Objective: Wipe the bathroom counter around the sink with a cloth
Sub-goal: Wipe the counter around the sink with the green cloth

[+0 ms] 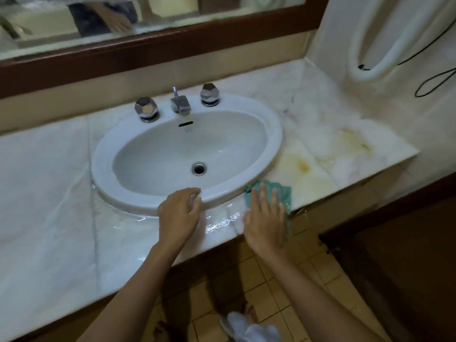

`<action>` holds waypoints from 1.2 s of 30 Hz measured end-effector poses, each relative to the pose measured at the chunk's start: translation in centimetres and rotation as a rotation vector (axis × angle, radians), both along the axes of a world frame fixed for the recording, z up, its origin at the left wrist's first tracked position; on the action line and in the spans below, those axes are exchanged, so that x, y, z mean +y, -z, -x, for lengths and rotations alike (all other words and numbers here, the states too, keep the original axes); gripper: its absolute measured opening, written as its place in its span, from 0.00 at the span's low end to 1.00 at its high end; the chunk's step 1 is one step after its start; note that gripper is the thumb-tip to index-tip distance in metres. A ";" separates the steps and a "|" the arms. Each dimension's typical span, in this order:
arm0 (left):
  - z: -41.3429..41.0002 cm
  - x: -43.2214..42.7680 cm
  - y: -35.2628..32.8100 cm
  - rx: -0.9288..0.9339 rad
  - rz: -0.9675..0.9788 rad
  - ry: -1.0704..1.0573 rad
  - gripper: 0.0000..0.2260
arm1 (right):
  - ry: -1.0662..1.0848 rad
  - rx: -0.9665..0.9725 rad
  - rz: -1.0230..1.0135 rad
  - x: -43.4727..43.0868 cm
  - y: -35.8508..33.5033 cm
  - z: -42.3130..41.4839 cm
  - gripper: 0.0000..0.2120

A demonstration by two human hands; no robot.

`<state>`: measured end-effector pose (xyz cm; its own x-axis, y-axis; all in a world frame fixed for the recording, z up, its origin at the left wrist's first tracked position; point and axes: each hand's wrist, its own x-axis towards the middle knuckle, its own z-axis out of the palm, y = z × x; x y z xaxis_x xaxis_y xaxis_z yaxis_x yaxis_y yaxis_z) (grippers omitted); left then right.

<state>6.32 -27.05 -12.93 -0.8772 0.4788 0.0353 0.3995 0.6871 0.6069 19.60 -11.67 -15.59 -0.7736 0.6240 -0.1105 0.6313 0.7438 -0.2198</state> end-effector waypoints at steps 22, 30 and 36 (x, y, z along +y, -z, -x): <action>3.3 8.9 0.6 -0.096 0.298 -0.090 0.16 | -0.008 -0.056 -0.022 11.0 0.0 -0.3 0.27; 3.8 9.5 0.3 -0.233 0.401 -0.118 0.10 | 0.460 -0.125 0.040 24.4 -0.2 -3.5 0.27; 4.1 16.6 -1.4 -0.325 0.055 -0.067 0.08 | 0.243 -0.066 0.074 25.0 -0.1 2.0 0.27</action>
